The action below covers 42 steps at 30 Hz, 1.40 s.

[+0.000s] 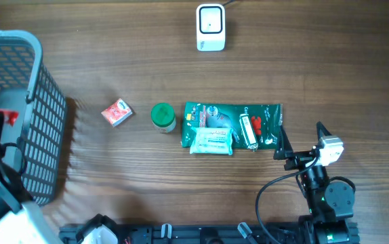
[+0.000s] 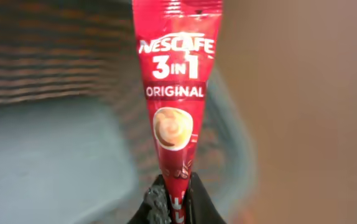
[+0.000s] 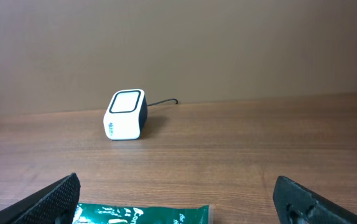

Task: Scan the item barcode
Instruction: 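Grasp the red Nescafe stick in the basket and drop it below the glove pack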

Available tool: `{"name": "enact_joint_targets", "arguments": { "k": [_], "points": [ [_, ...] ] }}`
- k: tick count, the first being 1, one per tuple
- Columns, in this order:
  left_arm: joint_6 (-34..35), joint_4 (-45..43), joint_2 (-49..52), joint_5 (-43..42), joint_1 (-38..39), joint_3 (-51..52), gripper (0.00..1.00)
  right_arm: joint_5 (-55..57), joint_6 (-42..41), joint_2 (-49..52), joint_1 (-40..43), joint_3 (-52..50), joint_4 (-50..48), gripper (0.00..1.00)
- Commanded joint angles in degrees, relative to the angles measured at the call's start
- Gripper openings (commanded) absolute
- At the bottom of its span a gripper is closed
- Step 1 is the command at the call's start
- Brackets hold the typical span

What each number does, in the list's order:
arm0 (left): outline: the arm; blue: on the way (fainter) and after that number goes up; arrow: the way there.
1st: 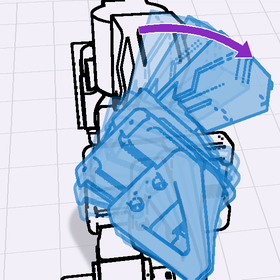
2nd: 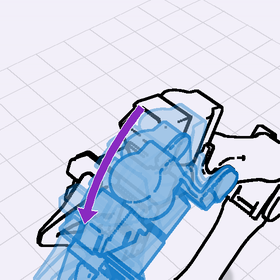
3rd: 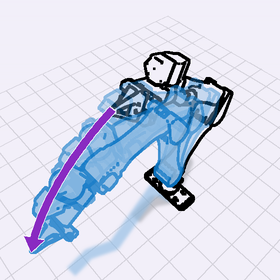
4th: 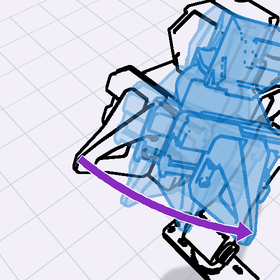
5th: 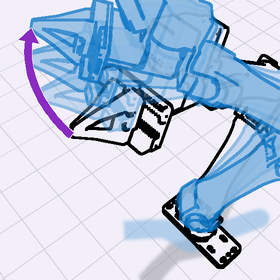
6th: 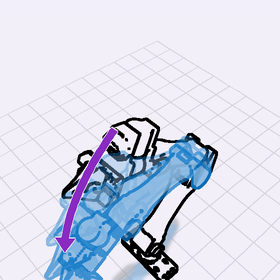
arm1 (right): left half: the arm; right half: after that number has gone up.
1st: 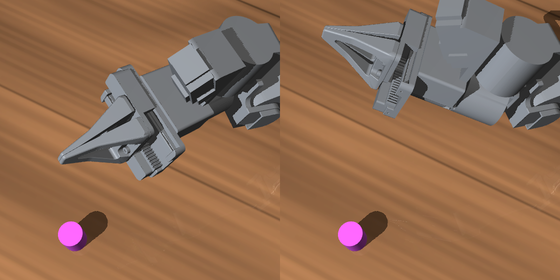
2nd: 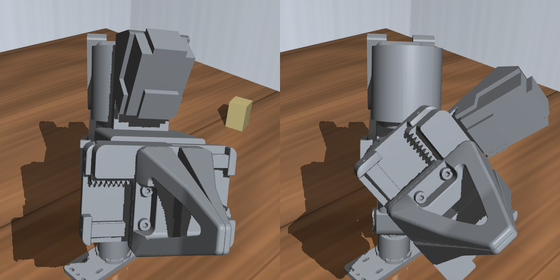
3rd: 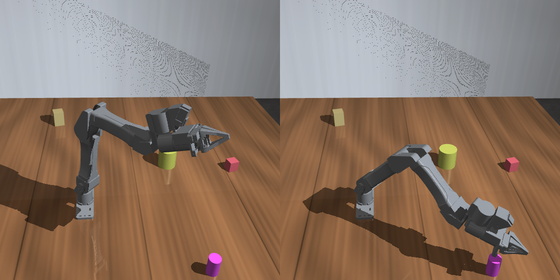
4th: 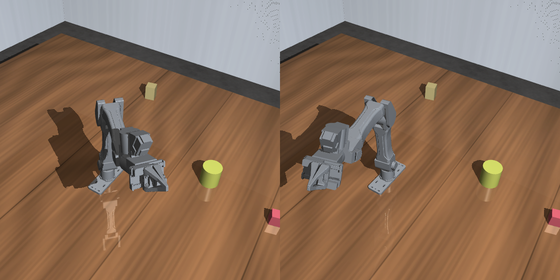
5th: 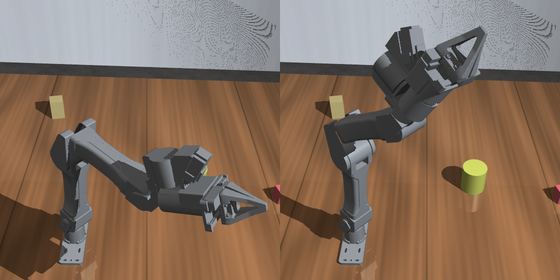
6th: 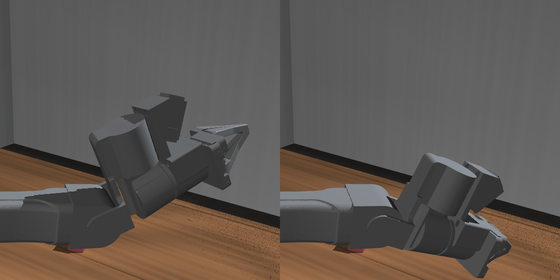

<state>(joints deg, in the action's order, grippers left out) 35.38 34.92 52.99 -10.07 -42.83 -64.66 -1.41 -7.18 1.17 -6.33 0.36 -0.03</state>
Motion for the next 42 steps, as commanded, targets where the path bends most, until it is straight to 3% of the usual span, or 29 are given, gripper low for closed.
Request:
{"name": "enact_joint_targets", "arguments": {
  "k": [1, 3, 5, 9, 14, 17, 20, 25, 28, 31, 32, 34, 35, 37, 38, 39, 40, 42],
  "points": [
    [-1.95, -3.67, -7.96, -22.64, 5.6, -0.5, 0.04, 0.13, 1.03, -0.37, -0.09, -0.07, -0.22, 1.0],
    [-2.29, -3.63, -9.16, -31.61, 11.63, -0.48, 0.04, 0.13, 1.03, -0.37, -0.09, -0.07, -0.22, 1.0],
    [-5.66, 2.6, -7.08, -32.63, 23.1, 0.13, 0.04, 0.13, 1.03, -0.37, -0.09, -0.07, -0.22, 1.0],
    [-10.05, 11.13, 3.02, -22.23, 44.5, 1.03, 0.04, 0.13, 1.03, -0.37, -0.09, -0.07, -0.22, 1.0],
    [-9.49, 11.04, 20.85, -8.2, 70.38, 1.03, 0.04, 0.13, 1.03, -0.37, -0.09, -0.07, -0.22, 1.0],
    [-9.38, 10.99, 30.6, 5.03, 80.28, 1.03, 0.04, 0.13, 1.01, -0.37, -0.09, -0.07, -0.22, 0.99],
    [-2.36, 9.99, 39.43, 17.94, 82.9, 1.03, 0.04, 0.13, 1.03, -0.37, -0.09, -0.07, -0.22, 1.0],
    [0.09, 3.08, 48.13, 19.17, 82.79, 1.03, 0.04, 0.13, 1.03, -0.37, -0.09, -0.07, -0.22, 0.99],
    [-0.02, 1.92, 47.76, 19.26, 82.77, 1.01, 0.04, 0.13, 1.03, -0.37, -0.09, -0.07, -0.22, 1.0],
    [-0.44, 6.1, 43.85, 22.77, 82.68, -1.64, 0.04, 0.13, 1.03, -0.37, -0.09, -0.07, -0.22, 1.0],
    [-0.44, 8.28, 41.77, 24.76, 82.68, -3.98, 0.08, 0.13, 1.03, -0.37, -0.09, -0.07, -0.22, 1.0],
    [-0.66, 11.89, 36.02, 30.93, 82.68, -11.85, 0.77, 0.13, 1.03, -0.37, -0.09, -0.07, -0.22, 1.0],
    [-1.84, 11.8, 33.59, 33.97, 82.68, -15.39, 1.0, 0.13, 1.03, -0.37, -0.09, -0.07, -0.22, 1.0],
    [-11.26, 4.81, 27.12, 43.25, 82.68, -25.97, 0.99, 0.13, 1.01, -0.37, -0.09, -0.07, -0.22, 1.0],
    [-12.63, 2.45, 25.97, 45.77, 82.68, -27.71, 0.72, 0.13, 1.03, -0.37, -0.09, -0.07, -0.22, 1.0],
    [-13.55, -1.31, 23.96, 50.25, 82.68, -30.03, 0.14, 0.13, 1.03, -0.37, -0.09, -0.07, -0.22, 1.0],
    [-16.37, -7.1, 20.74, 55.12, 82.68, -31.69, 0.04, 0.13, 1.03, -0.37, -0.09, -0.07, -0.22, 1.0],
    [-19.82, -12.28, 17.99, 58.4, 82.68, -31.74, 0.04, 0.13, 1.03, -0.37, -0.09, -0.07, -0.22, 1.0]
  ]
}}
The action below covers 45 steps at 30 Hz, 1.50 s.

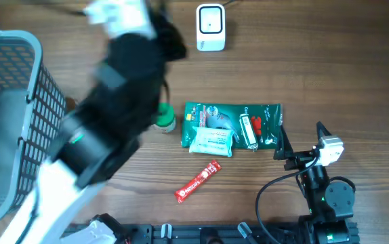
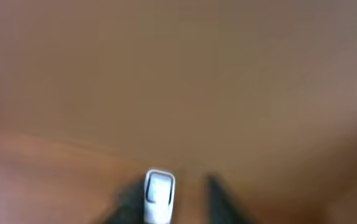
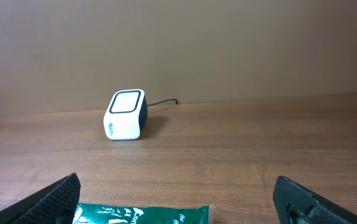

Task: Scan the item barcode
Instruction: 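Grasp the red Nescafe stick in the basket and drop it below the glove pack, then return the left arm to rest and move the right gripper toward the items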

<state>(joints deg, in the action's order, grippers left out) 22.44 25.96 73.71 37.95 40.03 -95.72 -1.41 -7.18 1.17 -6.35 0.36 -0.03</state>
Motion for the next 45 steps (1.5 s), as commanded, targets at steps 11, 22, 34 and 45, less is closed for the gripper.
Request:
{"name": "enact_joint_targets", "arguments": {
  "k": [11, 22, 34, 45],
  "points": [
    [-27.93, -8.17, -15.17, 16.98, -1.05, 0.04, 0.2, 0.13, 1.03, -0.37, -0.07, -0.07, -0.22, 1.0],
    [-25.35, -8.11, -23.19, 16.96, -7.8, 1.33, 0.33, 0.13, 1.03, -0.37, -0.07, -0.07, -0.22, 1.0],
    [-17.22, -0.96, -41.07, -37.66, -26.21, 13.66, 0.91, -8.92, -42.53, 3.52, -0.07, -0.07, -0.66, 1.0],
    [-17.22, 1.16, -68.04, -54.01, -41.4, 13.64, 1.0, -30.93, -46.45, 20.24, -0.07, 4.96, -1.75, 1.0]
  ]
}}
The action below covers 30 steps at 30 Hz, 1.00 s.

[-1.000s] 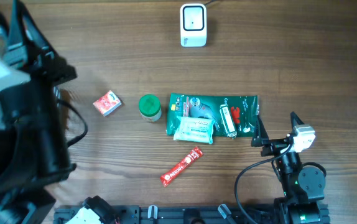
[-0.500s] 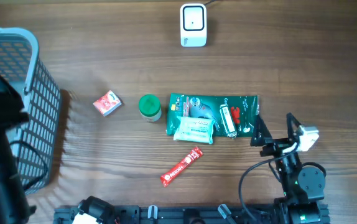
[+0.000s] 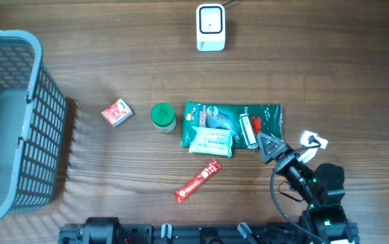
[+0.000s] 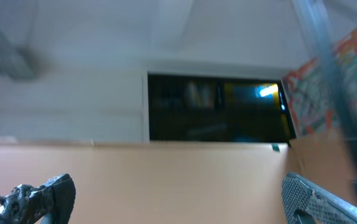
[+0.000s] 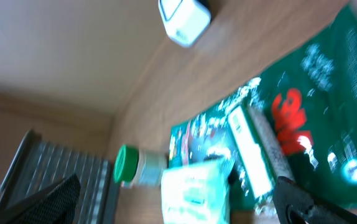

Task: Scan the item barcode
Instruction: 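Return the left arm to rest and move the right gripper toward the items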

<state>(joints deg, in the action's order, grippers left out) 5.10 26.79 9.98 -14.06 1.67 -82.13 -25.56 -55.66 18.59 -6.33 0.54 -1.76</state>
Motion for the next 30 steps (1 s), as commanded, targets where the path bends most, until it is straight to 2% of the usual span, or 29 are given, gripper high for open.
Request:
{"name": "enact_joint_targets", "arguments": {
  "k": [1, 5, 8, 11, 20, 22, 28, 30],
  "points": [
    [0.11, 0.52, -5.53, -2.01, -3.87, 0.04, 1.0, -7.78, 4.15, 4.07, -0.09, 7.54, 2.03, 0.99],
    [0.11, 1.42, -7.45, -2.01, -3.19, 0.04, 1.0, -1.18, 13.92, 10.51, -0.11, 22.43, 24.74, 0.99],
    [0.09, 5.49, -8.48, -2.01, -2.99, 0.15, 1.0, 6.56, 17.16, 18.14, -0.11, 34.82, 41.42, 0.99],
    [0.09, 6.01, -9.27, -2.01, -2.19, 0.11, 1.0, 7.45, 18.29, 24.63, -0.11, 40.94, 48.35, 0.99],
    [-0.35, 7.32, -9.68, 0.26, -2.78, -0.7, 1.0, 7.85, 19.12, 27.08, -0.24, 41.46, 49.0, 1.0],
    [-0.24, 5.25, -9.66, 0.59, -3.87, 0.76, 1.0, 7.98, 18.99, 27.32, -0.24, 41.46, 48.52, 1.0],
    [-0.13, -2.75, -9.62, 0.87, -4.2, 17.55, 1.0, 7.98, 3.93, 27.34, -0.26, 41.46, 45.22, 1.0],
    [-0.11, -6.75, -9.6, 1.95, -4.2, 22.97, 1.0, 8.13, 2.69, 27.34, -0.24, 41.44, 45.35, 1.0]
  ]
}}
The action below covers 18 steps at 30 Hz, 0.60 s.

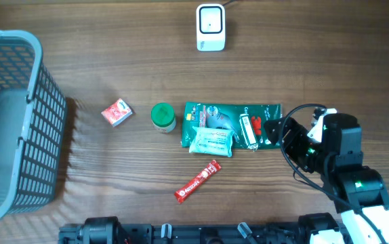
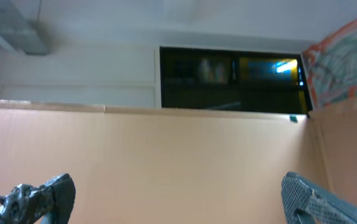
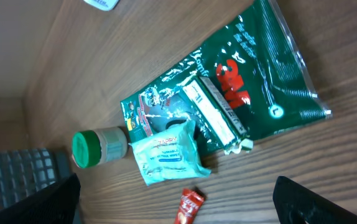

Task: Scan the item barcode
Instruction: 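Return the left arm to rest and move the right gripper toward the items, then grasp the Zappy tissue wipes pack with the right gripper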

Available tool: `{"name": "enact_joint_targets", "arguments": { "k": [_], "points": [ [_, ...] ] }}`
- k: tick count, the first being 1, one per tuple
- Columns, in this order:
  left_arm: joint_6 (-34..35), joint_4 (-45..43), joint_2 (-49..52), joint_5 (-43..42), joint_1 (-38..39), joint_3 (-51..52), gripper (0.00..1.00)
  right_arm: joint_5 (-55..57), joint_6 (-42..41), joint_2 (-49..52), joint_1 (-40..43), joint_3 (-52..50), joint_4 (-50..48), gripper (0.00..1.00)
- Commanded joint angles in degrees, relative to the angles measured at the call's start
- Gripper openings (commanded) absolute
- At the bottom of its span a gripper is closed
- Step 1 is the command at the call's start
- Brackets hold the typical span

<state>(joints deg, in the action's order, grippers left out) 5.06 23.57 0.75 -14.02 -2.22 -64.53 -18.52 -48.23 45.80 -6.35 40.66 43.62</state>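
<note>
The white barcode scanner (image 1: 210, 27) stands at the far middle of the table; only its corner (image 3: 101, 3) shows in the right wrist view. A red coffee stick (image 1: 198, 181) (image 3: 190, 205) lies loose near the front. My right gripper (image 1: 274, 131) (image 3: 178, 202) is open with nothing in it, above the right end of a green packet (image 1: 232, 124) (image 3: 241, 93). My left gripper (image 2: 175, 196) is open and empty, facing a wall and ceiling; its arm is out of the overhead view.
A pale wipes pack (image 1: 211, 142) and a white stick lie on the green packet. A green-lidded jar (image 1: 162, 116) and a small red box (image 1: 116, 112) sit to its left. A grey mesh basket (image 1: 45, 122) fills the left edge.
My right arm has moved from the front edge farther onto the table, and its open gripper now looks down on the green packet. The left wrist view has hardly shifted.
My left gripper was shut on the red coffee stick over the basket. Then the stick lay on the table near the front while the left arm stretched toward the scanner, open. After that the left arm was out of overhead view and the right arm leaned toward the items.
</note>
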Motion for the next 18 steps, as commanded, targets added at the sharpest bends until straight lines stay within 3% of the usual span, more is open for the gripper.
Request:
{"name": "enact_joint_targets", "arguments": {
  "k": [1, 5, 7, 11, 15, 18],
  "points": [
    [-0.07, -4.37, -0.37, 1.9, -0.31, 7.52, 1.0, 1.42, -4.57, 0.13, -0.24, 1.31, 0.02, 1.0],
    [-0.07, 4.61, -0.37, 1.88, -0.31, 16.37, 1.0, 4.76, -1.99, 2.34, -0.24, 1.22, 5.51, 1.0],
    [-0.07, 4.15, -0.37, 1.88, -0.31, 23.06, 1.0, 4.57, 1.7, 4.94, -0.24, 1.22, 6.69, 1.0],
    [-0.09, 0.85, -0.37, 1.88, -0.31, 34.93, 1.0, -0.15, 1.42, 11.93, -0.24, 1.22, 6.99, 1.0],
    [-0.09, 0.7, -0.37, 1.2, -0.31, 41.11, 1.0, -0.31, -9.33, 21.68, -0.24, -0.24, 5.86, 0.99],
    [-0.09, 2.16, -0.37, -0.09, -0.31, 41.83, 1.0, -0.83, -14.03, 29.03, -0.24, -1.62, -1.84, 0.97]
  ]
}}
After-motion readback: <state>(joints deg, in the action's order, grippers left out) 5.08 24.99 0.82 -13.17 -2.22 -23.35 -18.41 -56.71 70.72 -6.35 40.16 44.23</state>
